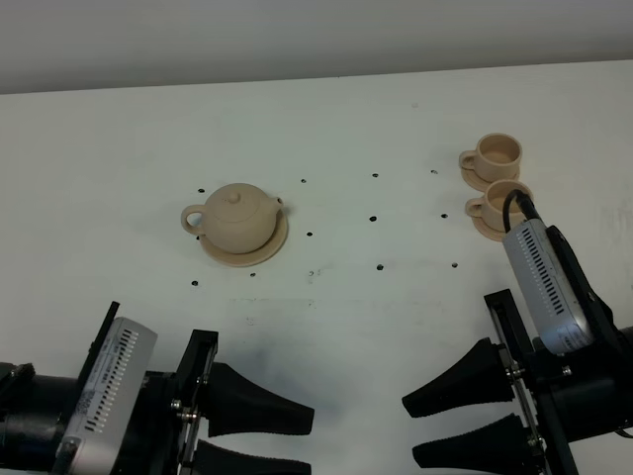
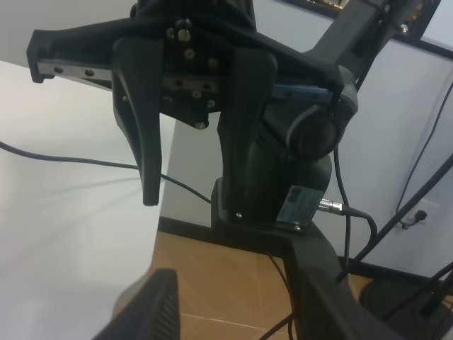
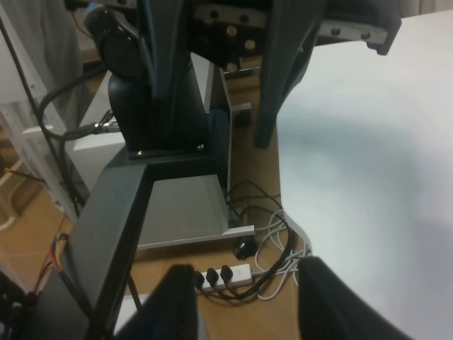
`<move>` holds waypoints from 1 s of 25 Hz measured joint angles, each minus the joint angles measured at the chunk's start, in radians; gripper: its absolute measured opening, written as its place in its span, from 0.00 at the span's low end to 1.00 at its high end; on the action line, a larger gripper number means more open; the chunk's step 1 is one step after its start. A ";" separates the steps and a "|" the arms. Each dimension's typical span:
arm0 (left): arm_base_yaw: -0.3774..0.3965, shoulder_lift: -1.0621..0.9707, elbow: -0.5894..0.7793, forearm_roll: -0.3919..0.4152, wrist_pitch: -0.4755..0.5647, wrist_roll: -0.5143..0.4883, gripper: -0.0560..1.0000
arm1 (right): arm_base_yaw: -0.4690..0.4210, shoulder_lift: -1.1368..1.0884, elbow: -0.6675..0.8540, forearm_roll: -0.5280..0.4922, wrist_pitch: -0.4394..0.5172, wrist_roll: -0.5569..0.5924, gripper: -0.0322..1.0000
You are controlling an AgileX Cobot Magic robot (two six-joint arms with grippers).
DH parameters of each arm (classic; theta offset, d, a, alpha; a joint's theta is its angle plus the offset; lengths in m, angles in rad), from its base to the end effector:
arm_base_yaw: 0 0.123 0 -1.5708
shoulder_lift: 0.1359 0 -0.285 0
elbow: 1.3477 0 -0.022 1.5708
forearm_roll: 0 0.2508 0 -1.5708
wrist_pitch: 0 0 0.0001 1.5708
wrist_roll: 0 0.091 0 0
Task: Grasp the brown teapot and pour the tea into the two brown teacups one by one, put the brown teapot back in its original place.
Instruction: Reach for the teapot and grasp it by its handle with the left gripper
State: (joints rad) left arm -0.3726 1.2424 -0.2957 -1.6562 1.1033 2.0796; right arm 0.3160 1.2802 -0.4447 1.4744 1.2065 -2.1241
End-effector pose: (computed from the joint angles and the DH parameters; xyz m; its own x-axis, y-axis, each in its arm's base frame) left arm 0.1175 -0.1329 0.2006 -0.3102 0.2761 -0.9097 0.9507 0.0941 -0.2956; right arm 0.1381 0.1342 0.2221 -0.1106 -0.3184 -0.9415 -0.9889 -0.0591 0.1362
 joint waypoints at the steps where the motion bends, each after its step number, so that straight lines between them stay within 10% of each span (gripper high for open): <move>1: 0.000 0.000 0.000 0.000 0.001 0.000 0.45 | 0.000 0.000 0.000 -0.001 0.000 0.000 0.36; 18: 0.000 0.000 -0.021 -0.048 0.014 0.000 0.45 | 0.000 0.000 0.000 -0.001 0.000 0.033 0.36; 25: 0.000 0.001 -0.168 -0.050 0.005 -0.075 0.45 | 0.000 -0.040 -0.109 -0.102 0.001 0.285 0.36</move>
State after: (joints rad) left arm -0.3726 1.2436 -0.4636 -1.7066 1.1088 2.0049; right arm 0.3160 1.2398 -0.5539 1.3729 1.2077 -1.8396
